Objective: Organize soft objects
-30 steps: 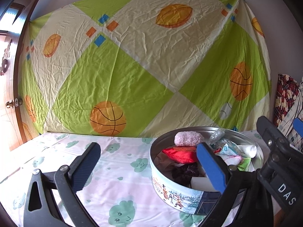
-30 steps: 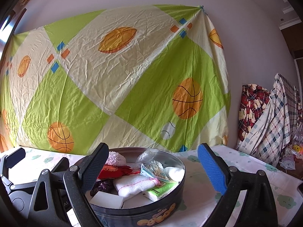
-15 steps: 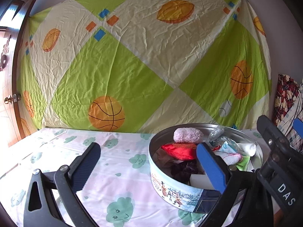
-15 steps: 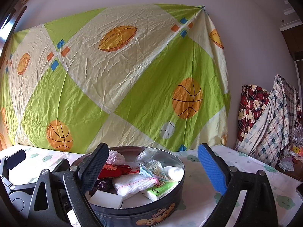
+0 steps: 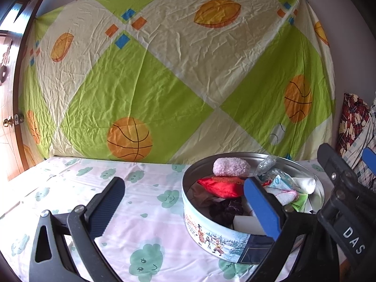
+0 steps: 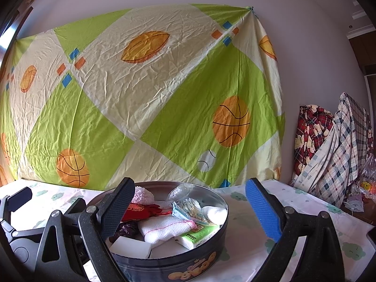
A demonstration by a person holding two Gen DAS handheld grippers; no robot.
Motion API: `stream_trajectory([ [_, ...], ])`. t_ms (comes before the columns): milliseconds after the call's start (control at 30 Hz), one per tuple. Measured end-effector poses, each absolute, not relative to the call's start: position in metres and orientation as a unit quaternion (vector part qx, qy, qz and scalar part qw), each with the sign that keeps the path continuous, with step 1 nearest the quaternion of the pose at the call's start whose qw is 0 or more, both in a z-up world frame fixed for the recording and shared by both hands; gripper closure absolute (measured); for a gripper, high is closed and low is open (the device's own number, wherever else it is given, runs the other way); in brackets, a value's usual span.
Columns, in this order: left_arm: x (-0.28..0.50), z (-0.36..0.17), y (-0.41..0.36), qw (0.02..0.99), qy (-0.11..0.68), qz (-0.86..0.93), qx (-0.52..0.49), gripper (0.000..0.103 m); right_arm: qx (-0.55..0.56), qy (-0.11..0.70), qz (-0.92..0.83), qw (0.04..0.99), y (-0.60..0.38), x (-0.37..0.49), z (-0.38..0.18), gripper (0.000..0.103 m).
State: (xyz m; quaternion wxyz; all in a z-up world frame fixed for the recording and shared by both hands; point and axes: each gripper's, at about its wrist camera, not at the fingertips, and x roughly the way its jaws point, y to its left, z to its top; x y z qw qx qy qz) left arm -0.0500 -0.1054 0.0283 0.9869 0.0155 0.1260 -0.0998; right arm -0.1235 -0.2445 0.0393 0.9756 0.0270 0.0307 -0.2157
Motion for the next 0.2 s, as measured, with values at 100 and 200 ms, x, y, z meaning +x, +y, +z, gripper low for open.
stream_trajectory([
  [100, -0.0500, 0.0278, -0.1060, 0.987, 0.126, -0.098, 0.017, 0.000, 0.030, 0.035, -0.220, 0.974, -0.2470, -0.1227, 0.0395, 0.006],
  [200, -0.0494, 0.0276, -0.1061, 0.987, 0.128, -0.097, 0.017, 0.000, 0.034, 0.039, -0.224, 0.973, -0.2509, -0.1228, 0.0393, 0.006],
])
